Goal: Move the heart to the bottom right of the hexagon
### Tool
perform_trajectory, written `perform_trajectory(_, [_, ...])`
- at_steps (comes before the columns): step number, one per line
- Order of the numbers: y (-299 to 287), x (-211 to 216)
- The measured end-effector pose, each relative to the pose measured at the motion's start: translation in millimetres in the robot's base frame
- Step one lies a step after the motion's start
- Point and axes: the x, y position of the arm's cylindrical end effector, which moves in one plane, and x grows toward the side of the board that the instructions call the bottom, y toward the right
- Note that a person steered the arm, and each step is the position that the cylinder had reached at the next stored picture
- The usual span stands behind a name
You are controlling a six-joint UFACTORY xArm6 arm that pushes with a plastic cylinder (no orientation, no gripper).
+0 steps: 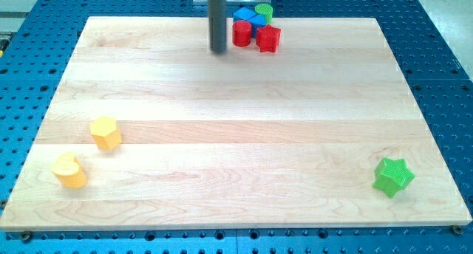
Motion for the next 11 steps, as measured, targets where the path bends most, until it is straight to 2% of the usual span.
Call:
perform_trajectory(2, [3, 213])
perform_trajectory(3, [-87, 257])
perform_trajectory(4, [-146, 247])
perform_trajectory(5, [-144, 294])
perform_trajectory(6, [-203, 278])
perform_trajectory(7, [-209, 226])
perform_trajectory(8, [-156, 205])
perform_trajectory(9, [-136, 206])
perform_trajectory(10, [-139, 261])
perform_trajectory(11, [-82, 260])
